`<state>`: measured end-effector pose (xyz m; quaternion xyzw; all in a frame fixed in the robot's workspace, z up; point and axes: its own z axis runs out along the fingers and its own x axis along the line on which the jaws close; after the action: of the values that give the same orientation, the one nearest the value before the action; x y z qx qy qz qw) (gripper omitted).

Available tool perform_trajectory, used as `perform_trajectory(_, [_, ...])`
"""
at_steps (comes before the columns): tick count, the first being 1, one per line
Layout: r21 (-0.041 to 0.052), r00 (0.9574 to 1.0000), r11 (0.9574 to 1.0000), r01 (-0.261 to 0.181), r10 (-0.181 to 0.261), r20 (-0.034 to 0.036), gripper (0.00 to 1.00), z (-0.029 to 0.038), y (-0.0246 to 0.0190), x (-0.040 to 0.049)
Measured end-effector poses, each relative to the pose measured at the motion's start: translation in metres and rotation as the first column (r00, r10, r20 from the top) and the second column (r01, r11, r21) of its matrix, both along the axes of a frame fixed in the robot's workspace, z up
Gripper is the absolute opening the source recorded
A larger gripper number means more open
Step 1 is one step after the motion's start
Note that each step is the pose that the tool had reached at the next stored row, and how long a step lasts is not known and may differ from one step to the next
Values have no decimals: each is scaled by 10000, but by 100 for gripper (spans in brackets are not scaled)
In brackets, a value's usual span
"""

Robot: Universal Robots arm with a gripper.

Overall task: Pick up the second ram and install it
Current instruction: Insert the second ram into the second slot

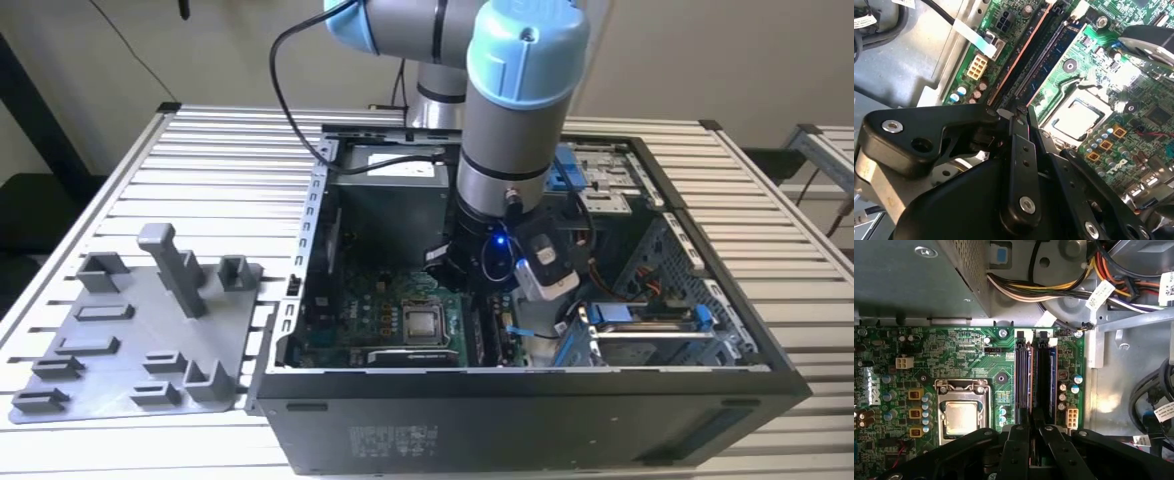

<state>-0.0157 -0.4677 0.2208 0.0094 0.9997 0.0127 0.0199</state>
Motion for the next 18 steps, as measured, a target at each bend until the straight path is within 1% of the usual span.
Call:
perform_trajectory(5, [8, 9997, 9997, -255, 255, 2, 14, -3, 1, -6])
perform_trajectory(11, [4, 9997, 9997, -264, 264, 0, 14, -38, 0, -7])
perform_trajectory(18, [-2, 9997, 9997, -263, 263, 0, 14, -40, 0, -7])
